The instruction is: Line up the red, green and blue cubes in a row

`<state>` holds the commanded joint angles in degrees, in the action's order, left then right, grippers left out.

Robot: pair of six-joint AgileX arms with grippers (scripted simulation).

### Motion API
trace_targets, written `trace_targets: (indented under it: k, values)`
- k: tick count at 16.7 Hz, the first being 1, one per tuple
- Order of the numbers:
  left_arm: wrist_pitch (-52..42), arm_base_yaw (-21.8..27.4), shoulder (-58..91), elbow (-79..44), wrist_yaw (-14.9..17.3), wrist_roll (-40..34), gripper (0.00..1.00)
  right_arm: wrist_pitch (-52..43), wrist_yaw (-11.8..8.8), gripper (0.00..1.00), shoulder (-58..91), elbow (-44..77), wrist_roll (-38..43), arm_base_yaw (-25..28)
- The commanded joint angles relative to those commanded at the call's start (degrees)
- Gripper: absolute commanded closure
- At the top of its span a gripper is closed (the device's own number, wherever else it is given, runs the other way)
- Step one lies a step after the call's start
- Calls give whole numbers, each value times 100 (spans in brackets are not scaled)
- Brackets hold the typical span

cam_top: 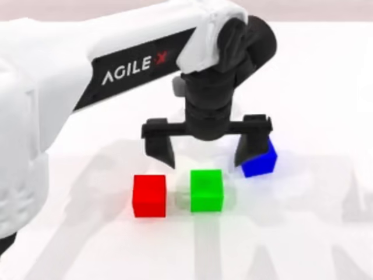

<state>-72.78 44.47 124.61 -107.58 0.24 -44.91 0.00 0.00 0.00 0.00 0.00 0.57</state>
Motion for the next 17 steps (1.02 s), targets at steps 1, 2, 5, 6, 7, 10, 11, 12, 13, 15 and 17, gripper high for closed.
trace_targets:
  k: [1, 2, 5, 6, 7, 10, 11, 12, 13, 15, 17]
  values:
    - [0, 0, 0, 0, 0, 0, 0, 0, 0, 0, 0, 0, 0, 0]
    - [0, 0, 0, 0, 0, 0, 0, 0, 0, 0, 0, 0, 0, 0]
    - [51, 10, -37, 63, -5, 16, 0, -42, -3, 0, 58, 58, 10, 21]
    - [127, -37, -154, 171, -13, 50, 0, -128, -8, 0, 175, 174, 31, 63]
    - [239, -111, -331, 334, -25, 98, 0, -255, -13, 0, 353, 352, 61, 122]
    - [762, -480, -1217, 1133, -67, 324, 0, -831, -19, 0, 1227, 1213, 199, 370]
    - [990, -647, -1616, 1493, -81, 425, 0, -1087, -17, 0, 1643, 1608, 259, 475]
    - [1241, -833, -2056, 1894, -93, 539, 0, -1348, -14, 0, 2084, 2010, 321, 580]
    - [1510, -1034, -2533, 2329, -104, 664, 0, -1651, -11, 0, 2611, 2473, 391, 701]
    - [2093, -1467, -3573, 3284, -119, 951, 0, -2309, -3, 0, 3810, 3475, 541, 959]
    - [2721, -1921, -4692, 4311, -128, 1292, 0, -2993, 1, 0, 5108, 4488, 695, 1225]
